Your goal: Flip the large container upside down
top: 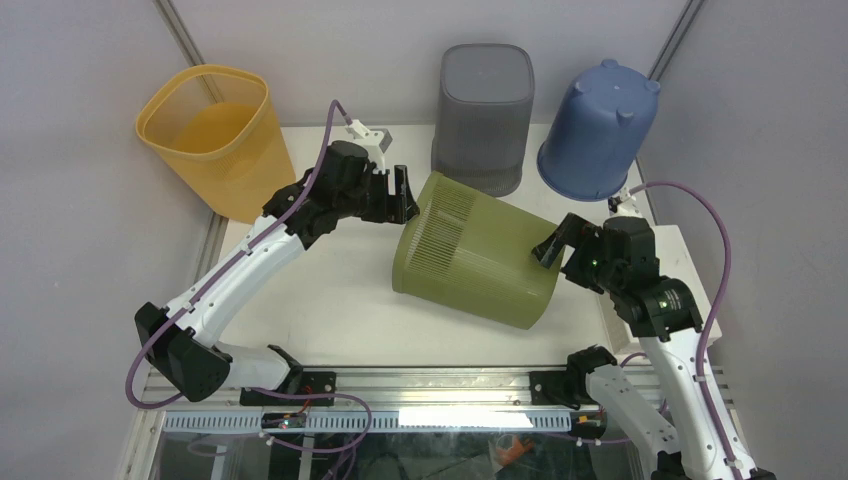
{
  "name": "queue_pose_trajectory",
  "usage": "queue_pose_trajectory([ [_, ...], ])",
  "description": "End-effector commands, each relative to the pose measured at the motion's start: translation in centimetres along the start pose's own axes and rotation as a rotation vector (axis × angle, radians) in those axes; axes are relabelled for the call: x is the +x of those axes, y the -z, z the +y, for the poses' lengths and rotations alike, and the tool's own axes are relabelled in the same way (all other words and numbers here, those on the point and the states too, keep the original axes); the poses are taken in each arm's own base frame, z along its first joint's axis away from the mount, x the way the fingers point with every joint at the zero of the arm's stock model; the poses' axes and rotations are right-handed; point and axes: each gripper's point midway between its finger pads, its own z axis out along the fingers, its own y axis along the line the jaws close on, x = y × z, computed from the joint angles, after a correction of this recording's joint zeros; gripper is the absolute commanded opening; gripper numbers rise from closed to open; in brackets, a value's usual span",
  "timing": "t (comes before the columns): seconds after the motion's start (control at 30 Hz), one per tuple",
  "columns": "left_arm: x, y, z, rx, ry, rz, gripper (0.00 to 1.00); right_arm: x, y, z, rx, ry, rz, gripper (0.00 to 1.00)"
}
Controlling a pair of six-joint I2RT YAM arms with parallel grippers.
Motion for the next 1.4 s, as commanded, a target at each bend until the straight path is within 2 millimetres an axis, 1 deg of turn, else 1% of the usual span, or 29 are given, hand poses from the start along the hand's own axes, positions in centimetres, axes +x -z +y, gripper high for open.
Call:
queue_pose_trajectory([
  [0.0,-0.1,0.4,0.9,-0.039,-0.029,-0.02,0.7,-0.3,0.2,-0.2,0.002,0.012,-0.018,0.99],
  [0.07,0.2,0.0,1.2,-0.047,-0.034,-0.008,0.68,0.0,0.0,0.5,-0.038,0.014,-0.002,0.99],
  [0.2,1.0,-1.0,1.7,-0.062,-0.038,0.024,0.62,0.2,-0.1,2.1,-0.133,0.014,0.005,0.94],
  [0.37,2.1,-2.0,2.2,-0.068,-0.037,0.057,0.6,0.9,-0.2,4.0,-0.244,-0.024,0.033,0.88],
  [0.5,2.8,-2.6,2.6,-0.082,-0.039,0.075,0.6,0.3,0.6,5.4,-0.318,-0.047,0.01,0.75],
  [0.6,3.2,-2.9,2.9,-0.088,-0.042,0.087,0.6,-0.9,2.0,6.7,-0.378,-0.035,-0.041,0.62],
  [0.7,3.4,-3.2,3.0,-0.09,-0.048,0.096,0.6,-2.3,3.5,8.4,-0.45,-0.012,-0.079,0.53],
  [0.73,3.5,-3.4,3.1,-0.09,-0.048,0.098,0.6,-2.7,4.0,8.9,-0.475,-0.004,-0.087,0.51],
  [0.97,3.9,-4.0,2.8,-0.064,-0.047,0.108,0.59,-5.3,6.2,12.8,-0.621,0.04,-0.126,0.5],
  [1.23,3.6,-4.6,2.1,-0.03,-0.044,0.098,0.61,-10.2,8.9,16.6,-0.736,0.1,-0.27,0.51],
  [1.3,4.3,-5.5,2.2,-0.028,-0.04,0.123,0.61,-11.5,9.9,17.6,-0.769,0.115,-0.318,0.51],
  [1.37,4.6,-5.9,2.1,-0.018,-0.039,0.133,0.61,-12.9,11.0,18.6,-0.803,0.128,-0.368,0.51],
])
